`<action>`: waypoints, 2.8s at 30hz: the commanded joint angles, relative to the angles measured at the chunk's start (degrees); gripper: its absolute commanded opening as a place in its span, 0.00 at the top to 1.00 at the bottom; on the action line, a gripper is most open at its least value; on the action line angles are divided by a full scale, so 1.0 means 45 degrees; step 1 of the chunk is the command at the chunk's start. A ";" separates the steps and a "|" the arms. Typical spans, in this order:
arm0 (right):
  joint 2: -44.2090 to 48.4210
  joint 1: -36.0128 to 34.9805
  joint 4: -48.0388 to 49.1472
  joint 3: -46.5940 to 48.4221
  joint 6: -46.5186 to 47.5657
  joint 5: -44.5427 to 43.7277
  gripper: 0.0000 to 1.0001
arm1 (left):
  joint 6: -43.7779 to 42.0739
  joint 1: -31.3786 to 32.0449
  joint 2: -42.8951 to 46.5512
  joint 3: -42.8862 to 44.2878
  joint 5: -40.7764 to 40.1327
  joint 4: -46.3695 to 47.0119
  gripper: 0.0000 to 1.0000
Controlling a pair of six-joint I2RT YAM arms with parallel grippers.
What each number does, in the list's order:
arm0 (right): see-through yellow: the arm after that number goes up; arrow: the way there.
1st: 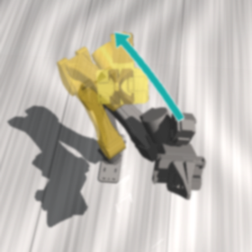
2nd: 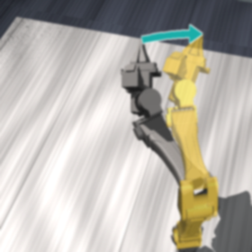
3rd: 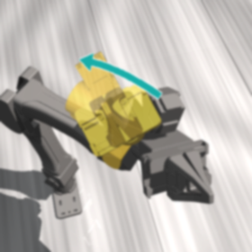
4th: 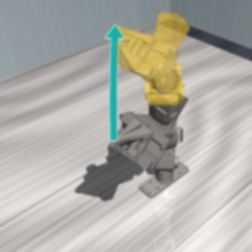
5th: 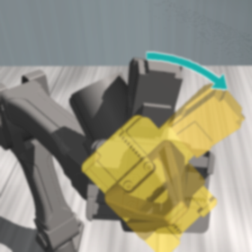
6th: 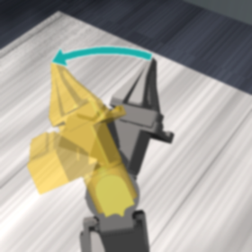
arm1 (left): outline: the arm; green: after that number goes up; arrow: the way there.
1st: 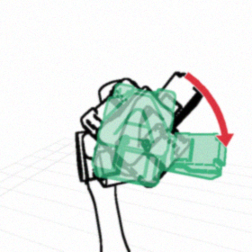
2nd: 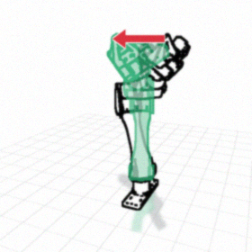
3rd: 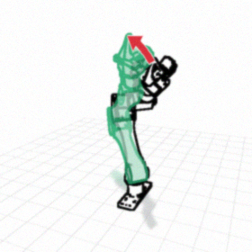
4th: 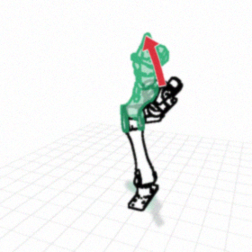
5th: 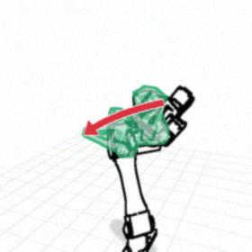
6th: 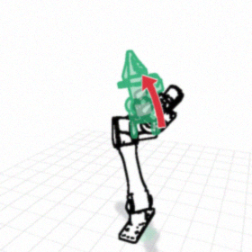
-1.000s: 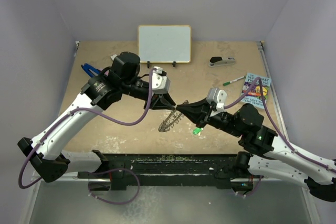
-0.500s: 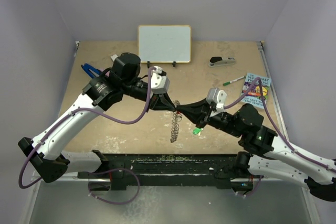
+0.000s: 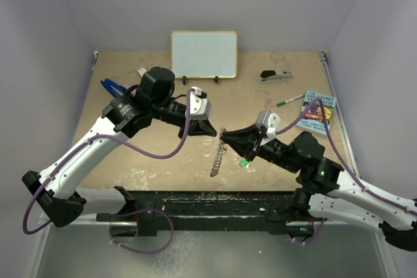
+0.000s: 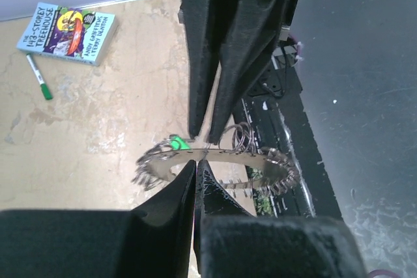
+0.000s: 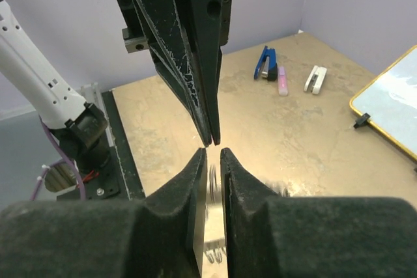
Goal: Put the keys on the keyring
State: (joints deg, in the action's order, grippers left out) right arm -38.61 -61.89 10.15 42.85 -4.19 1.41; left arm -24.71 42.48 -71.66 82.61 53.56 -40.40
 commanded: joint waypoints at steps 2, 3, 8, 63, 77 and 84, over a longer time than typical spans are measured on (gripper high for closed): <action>0.0384 -0.0054 0.0224 0.0068 -0.0689 -0.0916 0.71 | -0.1148 -0.0098 0.0499 0.0030 -0.0589 -0.0087 0.97; 0.0473 -0.0041 0.0161 0.0068 -0.0744 -0.1058 0.69 | -0.1123 -0.0121 0.0568 -0.0112 -0.0630 0.0033 0.97; 0.0605 -0.0047 -0.0351 0.0019 -0.1045 -0.2144 0.97 | -0.0798 -0.0187 0.0752 -0.1043 -0.1013 0.0733 0.97; -1.1644 0.7358 -0.4834 0.3413 -0.6271 -0.0843 0.64 | -0.0153 -0.0748 0.0729 -0.2702 -0.9787 0.1722 0.02; -1.2022 0.4988 -0.5405 0.4397 -0.4821 -0.1290 0.62 | 0.0024 -0.0737 0.0773 -0.2966 -0.9589 0.1846 0.02; -1.1989 0.4801 -0.5610 0.4270 -0.4158 -0.1366 0.63 | 0.0023 -0.0759 0.0779 -0.3083 -0.9473 0.2062 0.02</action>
State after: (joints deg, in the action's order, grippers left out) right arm -93.47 -39.83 -14.35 61.17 -25.87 -3.51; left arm -25.91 39.22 -69.73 69.17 10.07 -33.69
